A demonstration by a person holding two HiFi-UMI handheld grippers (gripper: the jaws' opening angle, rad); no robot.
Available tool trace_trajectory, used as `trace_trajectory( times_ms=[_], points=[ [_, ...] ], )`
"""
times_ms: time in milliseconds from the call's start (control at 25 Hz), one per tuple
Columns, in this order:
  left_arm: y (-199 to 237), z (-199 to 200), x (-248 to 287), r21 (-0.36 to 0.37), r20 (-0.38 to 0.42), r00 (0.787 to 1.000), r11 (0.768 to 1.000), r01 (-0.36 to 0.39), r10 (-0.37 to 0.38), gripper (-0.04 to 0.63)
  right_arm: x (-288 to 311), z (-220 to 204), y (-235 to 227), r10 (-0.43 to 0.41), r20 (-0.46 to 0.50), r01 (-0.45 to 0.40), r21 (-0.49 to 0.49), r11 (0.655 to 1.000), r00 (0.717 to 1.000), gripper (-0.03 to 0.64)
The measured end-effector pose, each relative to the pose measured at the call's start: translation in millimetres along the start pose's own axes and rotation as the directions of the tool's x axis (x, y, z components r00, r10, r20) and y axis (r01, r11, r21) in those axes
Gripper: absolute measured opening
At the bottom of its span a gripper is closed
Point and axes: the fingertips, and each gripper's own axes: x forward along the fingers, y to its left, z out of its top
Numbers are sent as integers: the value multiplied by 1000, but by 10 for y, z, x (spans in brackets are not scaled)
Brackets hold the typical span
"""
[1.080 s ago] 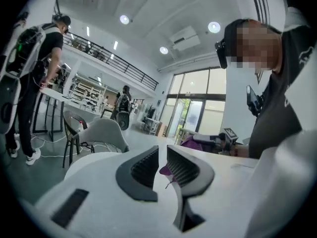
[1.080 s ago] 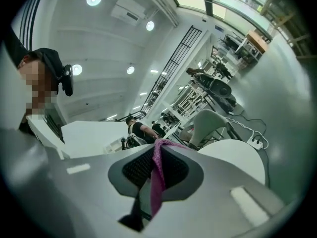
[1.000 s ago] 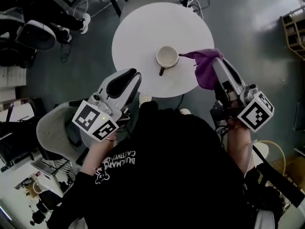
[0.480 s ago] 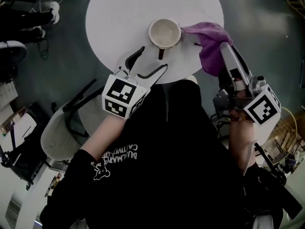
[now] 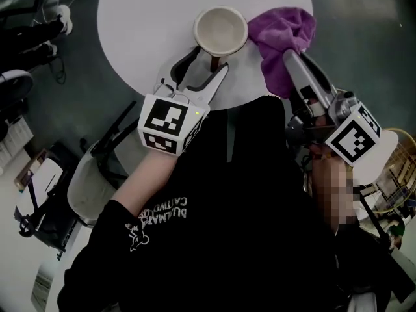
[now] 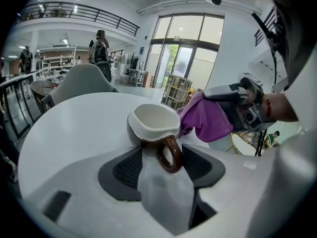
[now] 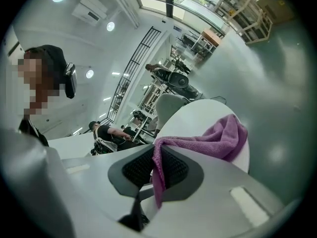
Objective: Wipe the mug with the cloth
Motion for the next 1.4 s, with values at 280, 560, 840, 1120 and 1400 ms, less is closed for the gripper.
trace_trajectory(
  times_ms=[280,560,840,1120,1400],
  points=[
    [40,-47,-63,33,9,998,998,56,-57,88,172,-501,13,27,-124,-27,-1,1000,992,40],
    [-145,45,109,35,-9,997,996,82,-82,75,282,-711,107,111,-249,-116,-4,993,962,40],
    [-61,68,10,42,-10,996,995,89,-89,74,579,-1008,294,134,-327,-141,0,990,936,40],
    [-59,52,25,67,-37,993,991,115,-113,72,653,-980,207,95,-333,-114,-37,993,938,40],
    [-63,63,9,86,-44,990,987,135,-132,74,664,-974,185,100,-323,-114,-24,993,941,40]
  ],
)
